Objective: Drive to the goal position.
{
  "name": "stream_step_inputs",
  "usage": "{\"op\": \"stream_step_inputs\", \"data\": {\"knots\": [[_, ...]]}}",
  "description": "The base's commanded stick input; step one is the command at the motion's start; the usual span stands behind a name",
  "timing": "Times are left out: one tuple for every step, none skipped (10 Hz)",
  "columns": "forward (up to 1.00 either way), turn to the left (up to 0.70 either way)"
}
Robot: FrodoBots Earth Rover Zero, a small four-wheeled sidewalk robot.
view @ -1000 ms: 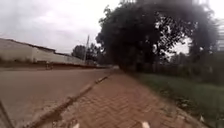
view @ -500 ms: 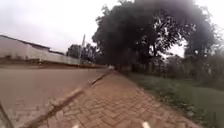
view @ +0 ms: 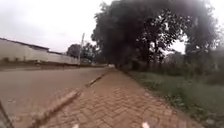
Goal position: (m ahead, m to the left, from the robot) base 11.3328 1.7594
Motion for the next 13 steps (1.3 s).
{"op": "stream_step_inputs", "data": {"knots": [[0.70,0.00],[0.70,0.00],[0.70,0.00],[0.70,0.00],[0.70,0.00],[0.70,0.00],[0.70,0.00],[0.70,0.00],[0.70,0.02],[0.70,0.08],[0.70,0.14],[0.70,0.10],[0.70,0.06]]}}
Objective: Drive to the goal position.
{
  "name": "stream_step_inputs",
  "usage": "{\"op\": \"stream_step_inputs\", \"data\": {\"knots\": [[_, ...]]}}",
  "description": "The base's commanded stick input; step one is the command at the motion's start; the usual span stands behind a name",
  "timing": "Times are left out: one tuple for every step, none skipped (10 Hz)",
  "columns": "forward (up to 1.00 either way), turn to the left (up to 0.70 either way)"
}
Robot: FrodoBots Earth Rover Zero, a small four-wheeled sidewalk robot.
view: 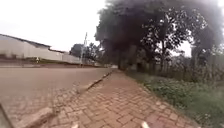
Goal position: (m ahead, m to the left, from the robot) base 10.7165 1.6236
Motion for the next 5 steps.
{"op": "stream_step_inputs", "data": {"knots": [[0.70,-0.35],[0.70,-0.35],[0.70,-0.35],[0.70,-0.35],[0.70,-0.30]]}}
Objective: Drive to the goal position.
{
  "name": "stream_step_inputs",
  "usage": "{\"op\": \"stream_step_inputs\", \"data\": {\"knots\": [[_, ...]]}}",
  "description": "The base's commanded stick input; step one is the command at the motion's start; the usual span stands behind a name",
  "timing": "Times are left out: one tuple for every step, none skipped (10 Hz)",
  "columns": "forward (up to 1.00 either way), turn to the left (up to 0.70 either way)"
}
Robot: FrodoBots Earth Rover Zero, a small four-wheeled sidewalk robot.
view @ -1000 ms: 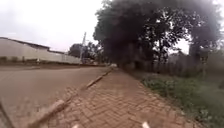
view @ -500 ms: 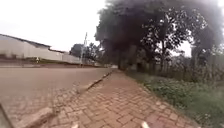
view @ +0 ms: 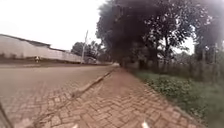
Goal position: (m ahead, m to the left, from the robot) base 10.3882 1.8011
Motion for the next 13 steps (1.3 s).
{"op": "stream_step_inputs", "data": {"knots": [[0.70,-0.15],[0.70,0.00],[0.70,0.00],[0.70,0.00],[0.70,0.00],[0.70,0.00],[0.70,0.00],[0.70,0.00],[0.70,0.00],[0.70,0.00],[0.70,0.00],[0.70,0.00],[0.70,0.00]]}}
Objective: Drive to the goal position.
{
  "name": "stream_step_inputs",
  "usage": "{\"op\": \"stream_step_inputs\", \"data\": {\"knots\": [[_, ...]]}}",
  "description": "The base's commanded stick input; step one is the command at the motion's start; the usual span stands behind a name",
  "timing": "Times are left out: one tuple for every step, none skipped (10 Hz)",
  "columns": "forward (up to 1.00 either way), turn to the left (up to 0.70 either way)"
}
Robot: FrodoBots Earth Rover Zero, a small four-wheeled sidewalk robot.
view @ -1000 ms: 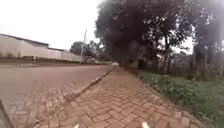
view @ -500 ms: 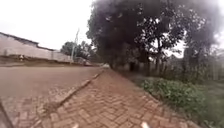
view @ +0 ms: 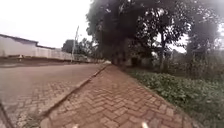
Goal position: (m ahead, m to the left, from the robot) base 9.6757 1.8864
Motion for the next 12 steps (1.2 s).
{"op": "stream_step_inputs", "data": {"knots": [[0.70,0.00],[0.70,0.00],[0.70,0.00],[0.70,0.00],[0.70,0.00],[0.70,0.02],[0.70,0.03],[0.70,0.03],[0.70,0.01],[0.70,0.00],[0.70,0.00],[0.70,0.00]]}}
